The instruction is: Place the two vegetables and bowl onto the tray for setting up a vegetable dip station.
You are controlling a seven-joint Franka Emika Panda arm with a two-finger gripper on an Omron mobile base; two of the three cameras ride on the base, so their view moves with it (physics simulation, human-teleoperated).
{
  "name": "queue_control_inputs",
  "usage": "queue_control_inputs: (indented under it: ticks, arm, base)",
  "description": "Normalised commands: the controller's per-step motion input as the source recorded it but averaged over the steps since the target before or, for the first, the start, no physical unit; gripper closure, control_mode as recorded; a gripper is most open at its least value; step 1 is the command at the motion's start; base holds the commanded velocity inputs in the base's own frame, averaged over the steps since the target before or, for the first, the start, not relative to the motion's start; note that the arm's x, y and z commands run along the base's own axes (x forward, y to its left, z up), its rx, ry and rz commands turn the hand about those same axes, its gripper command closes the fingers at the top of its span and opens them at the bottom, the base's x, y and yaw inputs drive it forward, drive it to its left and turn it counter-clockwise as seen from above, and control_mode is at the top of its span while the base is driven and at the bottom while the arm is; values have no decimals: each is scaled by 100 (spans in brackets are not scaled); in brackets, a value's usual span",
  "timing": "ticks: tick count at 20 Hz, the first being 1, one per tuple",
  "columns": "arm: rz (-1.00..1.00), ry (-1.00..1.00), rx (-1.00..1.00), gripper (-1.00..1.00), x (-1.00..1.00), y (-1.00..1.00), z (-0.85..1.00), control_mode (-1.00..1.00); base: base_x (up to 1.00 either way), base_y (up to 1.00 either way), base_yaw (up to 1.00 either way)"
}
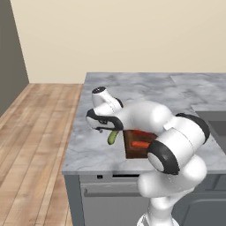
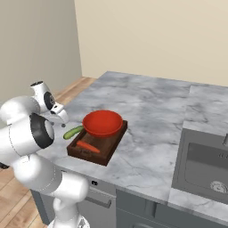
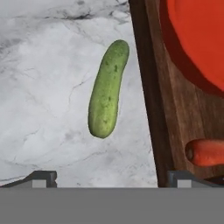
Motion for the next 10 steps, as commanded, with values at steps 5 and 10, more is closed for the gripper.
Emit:
queue_control_inputs:
  ticks: [5,10]
  arm:
    - [-24,0,4,-100,13,-8,-15,-100]
    - [-20,-2,5,-100,0,-14,-21,-100]
  base:
    - [0,0,0]
    - [0,0,0]
